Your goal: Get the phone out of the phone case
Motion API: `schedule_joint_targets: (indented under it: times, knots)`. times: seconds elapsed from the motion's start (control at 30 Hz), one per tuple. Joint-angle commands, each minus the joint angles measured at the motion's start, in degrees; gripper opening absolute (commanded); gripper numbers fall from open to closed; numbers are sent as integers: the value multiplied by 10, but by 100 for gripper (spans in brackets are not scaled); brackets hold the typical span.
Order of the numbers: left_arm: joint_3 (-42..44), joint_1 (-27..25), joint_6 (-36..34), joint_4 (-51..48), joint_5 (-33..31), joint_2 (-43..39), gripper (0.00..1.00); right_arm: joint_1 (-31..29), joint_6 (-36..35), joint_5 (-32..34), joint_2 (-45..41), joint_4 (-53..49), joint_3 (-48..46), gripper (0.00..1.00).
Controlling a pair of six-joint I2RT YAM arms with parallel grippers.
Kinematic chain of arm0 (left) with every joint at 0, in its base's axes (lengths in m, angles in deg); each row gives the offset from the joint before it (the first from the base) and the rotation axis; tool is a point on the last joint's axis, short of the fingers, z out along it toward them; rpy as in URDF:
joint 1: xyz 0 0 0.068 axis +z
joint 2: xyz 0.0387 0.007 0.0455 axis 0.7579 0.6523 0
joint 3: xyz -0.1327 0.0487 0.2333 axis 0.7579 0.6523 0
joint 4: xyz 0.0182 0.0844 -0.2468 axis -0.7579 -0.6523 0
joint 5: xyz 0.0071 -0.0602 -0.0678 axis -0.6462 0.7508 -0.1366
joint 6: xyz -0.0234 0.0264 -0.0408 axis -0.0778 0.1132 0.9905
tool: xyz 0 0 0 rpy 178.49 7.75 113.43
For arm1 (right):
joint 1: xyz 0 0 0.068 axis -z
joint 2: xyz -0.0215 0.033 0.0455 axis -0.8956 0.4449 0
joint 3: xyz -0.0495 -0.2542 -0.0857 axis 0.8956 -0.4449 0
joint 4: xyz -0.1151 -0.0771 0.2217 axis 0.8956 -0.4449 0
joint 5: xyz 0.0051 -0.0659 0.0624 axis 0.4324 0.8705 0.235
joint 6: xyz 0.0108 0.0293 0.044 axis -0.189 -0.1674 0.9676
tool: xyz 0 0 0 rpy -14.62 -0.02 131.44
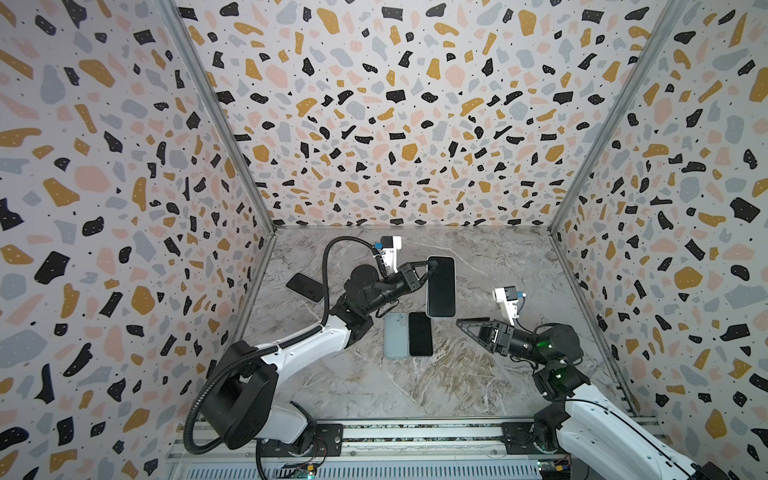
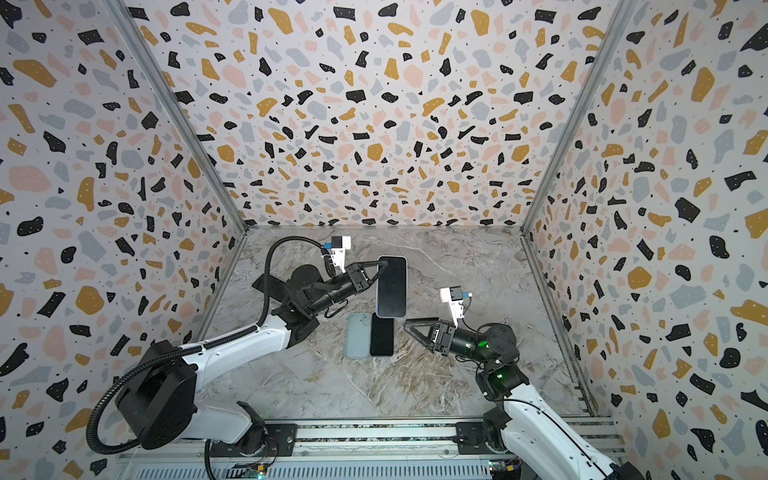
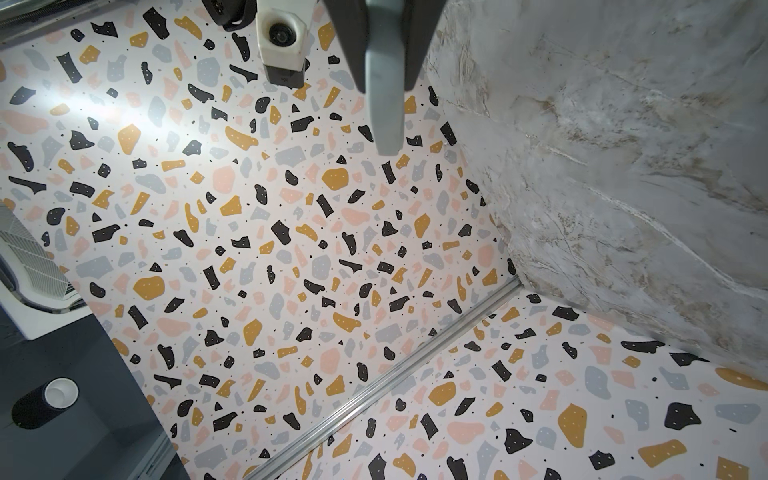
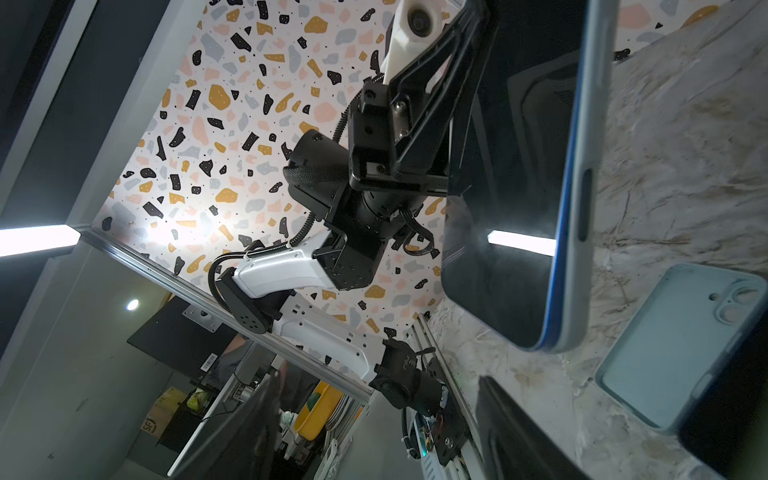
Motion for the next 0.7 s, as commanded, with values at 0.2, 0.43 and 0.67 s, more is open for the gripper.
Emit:
schedule_joint_targets:
  times: [0.2, 0.43, 0.67]
  knots:
    - [8, -7, 22, 105, 3, 8, 0, -12, 64, 29, 48, 150, -33, 76]
    - [13, -10, 26, 119, 5, 17, 0, -13, 73, 32, 73, 184, -33, 76]
    - [18, -12, 33, 135, 7, 21, 0, -13, 74, 35, 89, 199, -35, 76]
